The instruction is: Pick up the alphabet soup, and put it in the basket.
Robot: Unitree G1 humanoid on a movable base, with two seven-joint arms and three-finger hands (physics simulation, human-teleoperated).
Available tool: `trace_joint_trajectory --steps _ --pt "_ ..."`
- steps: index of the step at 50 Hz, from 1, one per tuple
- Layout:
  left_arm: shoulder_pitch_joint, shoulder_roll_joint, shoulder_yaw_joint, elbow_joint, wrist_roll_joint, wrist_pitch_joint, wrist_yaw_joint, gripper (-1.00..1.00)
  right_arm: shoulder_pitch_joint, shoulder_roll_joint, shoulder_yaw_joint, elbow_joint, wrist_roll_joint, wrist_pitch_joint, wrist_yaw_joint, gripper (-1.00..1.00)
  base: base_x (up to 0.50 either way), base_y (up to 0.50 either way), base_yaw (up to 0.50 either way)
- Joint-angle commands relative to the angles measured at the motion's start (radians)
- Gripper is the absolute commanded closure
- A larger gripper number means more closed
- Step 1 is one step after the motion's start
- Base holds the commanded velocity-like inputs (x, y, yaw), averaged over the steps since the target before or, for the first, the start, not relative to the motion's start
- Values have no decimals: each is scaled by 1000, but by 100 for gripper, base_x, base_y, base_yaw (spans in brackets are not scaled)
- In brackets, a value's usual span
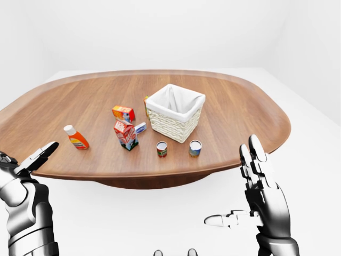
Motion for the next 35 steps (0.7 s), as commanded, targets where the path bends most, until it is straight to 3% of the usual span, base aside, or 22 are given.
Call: trace_joint_trajectory --steps 1,35 --pt "5 1 0 -9 -5 0 3 -100 1 -3 1 0 3 0 0 -100 26 0 0" --pt "-3 -1 -3 4 4 0 4 -100 4 6 -5 -8 15 0 4 -100 26 -1 0"
